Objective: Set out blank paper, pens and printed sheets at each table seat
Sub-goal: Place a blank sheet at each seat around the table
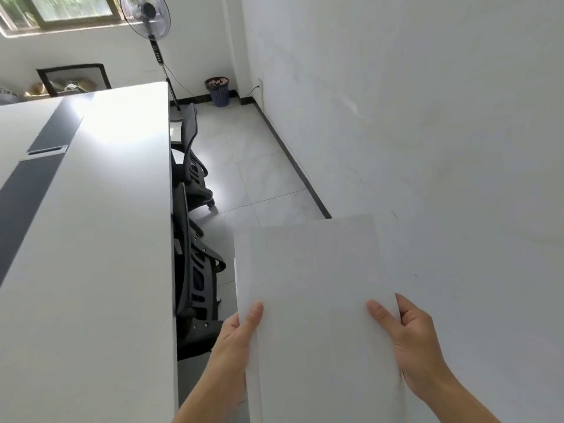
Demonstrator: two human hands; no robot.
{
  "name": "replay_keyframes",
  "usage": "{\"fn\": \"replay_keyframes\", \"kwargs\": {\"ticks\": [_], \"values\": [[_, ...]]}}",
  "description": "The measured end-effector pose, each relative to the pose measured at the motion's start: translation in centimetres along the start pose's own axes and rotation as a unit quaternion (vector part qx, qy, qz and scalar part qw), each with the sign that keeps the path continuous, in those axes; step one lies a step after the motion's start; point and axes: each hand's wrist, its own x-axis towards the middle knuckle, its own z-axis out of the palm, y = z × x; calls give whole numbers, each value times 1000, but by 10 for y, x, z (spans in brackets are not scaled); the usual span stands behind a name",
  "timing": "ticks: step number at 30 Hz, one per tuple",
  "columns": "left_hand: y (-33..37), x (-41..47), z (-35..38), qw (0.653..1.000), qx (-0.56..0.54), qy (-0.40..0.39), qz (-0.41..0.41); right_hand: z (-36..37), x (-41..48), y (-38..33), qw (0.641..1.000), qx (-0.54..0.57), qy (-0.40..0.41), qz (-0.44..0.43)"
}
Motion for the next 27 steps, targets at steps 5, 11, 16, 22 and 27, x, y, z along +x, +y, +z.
{"fn": "replay_keyframes", "kwargs": {"ticks": [5,11,16,22,27], "values": [[47,64,13,999,-8,23,20,15,85,-15,998,46,-26,39],[85,147,37,992,-44,110,37,40,219,-25,992,13,-107,64],[118,198,58,974,-97,198,51,73,320,-55,977,-30,-198,75],[139,214,45,929,-192,309,66,151,392,-82,935,-82,-337,77],[148,221,12,891,-230,383,87,226,412,-77,899,-113,-414,87]]}}
